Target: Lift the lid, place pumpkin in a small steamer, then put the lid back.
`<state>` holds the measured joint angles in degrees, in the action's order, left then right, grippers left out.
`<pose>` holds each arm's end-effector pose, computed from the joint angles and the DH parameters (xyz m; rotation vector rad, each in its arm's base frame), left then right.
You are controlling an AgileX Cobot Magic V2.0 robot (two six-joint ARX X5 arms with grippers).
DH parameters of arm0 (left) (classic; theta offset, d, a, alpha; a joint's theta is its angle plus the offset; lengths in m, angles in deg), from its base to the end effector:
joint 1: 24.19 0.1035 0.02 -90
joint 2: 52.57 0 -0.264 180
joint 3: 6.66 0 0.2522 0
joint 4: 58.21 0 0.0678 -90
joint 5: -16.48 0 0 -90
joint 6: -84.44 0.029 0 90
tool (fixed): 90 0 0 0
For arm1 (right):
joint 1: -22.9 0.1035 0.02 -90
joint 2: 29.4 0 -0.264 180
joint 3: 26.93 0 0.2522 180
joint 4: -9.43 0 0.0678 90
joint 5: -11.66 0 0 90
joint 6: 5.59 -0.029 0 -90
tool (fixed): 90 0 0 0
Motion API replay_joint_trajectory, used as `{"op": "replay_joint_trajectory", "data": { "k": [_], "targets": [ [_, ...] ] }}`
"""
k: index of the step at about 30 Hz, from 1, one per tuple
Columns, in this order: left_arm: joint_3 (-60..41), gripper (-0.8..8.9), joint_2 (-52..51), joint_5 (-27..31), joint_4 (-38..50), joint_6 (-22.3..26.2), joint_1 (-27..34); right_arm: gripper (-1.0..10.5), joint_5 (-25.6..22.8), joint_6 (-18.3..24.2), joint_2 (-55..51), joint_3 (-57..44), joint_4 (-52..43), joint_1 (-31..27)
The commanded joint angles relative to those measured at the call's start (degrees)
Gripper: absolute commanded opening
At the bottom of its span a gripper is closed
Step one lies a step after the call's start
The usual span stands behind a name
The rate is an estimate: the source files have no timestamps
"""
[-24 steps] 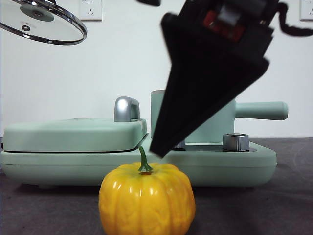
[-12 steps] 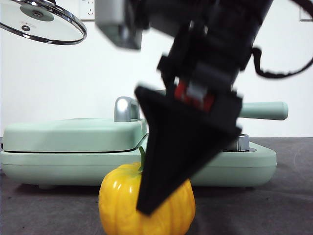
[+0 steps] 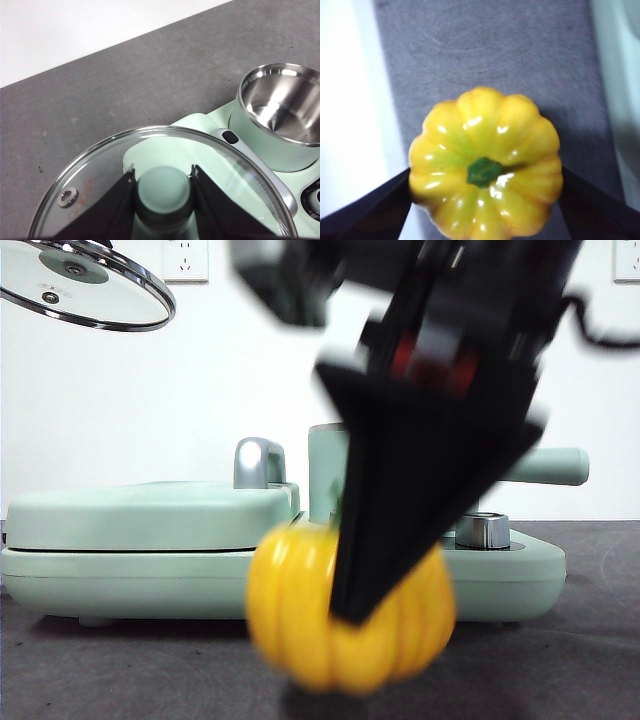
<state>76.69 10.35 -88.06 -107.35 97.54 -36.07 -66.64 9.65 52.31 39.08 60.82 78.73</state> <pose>0.2140 -0.0525 0.3805 0.2081 0.4514 -0.5070 0.1424 0.2202 0.2079 -0.6737 1.0099 1.1929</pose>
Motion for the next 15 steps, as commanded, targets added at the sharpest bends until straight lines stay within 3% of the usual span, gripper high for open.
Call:
{"op": "replay_joint_trajectory", "data": {
  "k": [1,7,15],
  "targets": [
    [0.96,0.15,0.0,-0.22,1.62,0.83,-0.07,3.1,-0.46,-8.02,-3.23,1.14,3.65,-0.94],
    [0.96,0.15,0.02,-0.28,1.62,0.7,-0.07,3.1,-1.25,-16.74,-9.33,3.39,16.57,-6.82],
    [0.96,0.15,0.02,-0.61,1.53,-0.33,-0.09,3.1,-1.01,-16.81,-9.18,14.32,28.59,-16.5]
  ]
}}
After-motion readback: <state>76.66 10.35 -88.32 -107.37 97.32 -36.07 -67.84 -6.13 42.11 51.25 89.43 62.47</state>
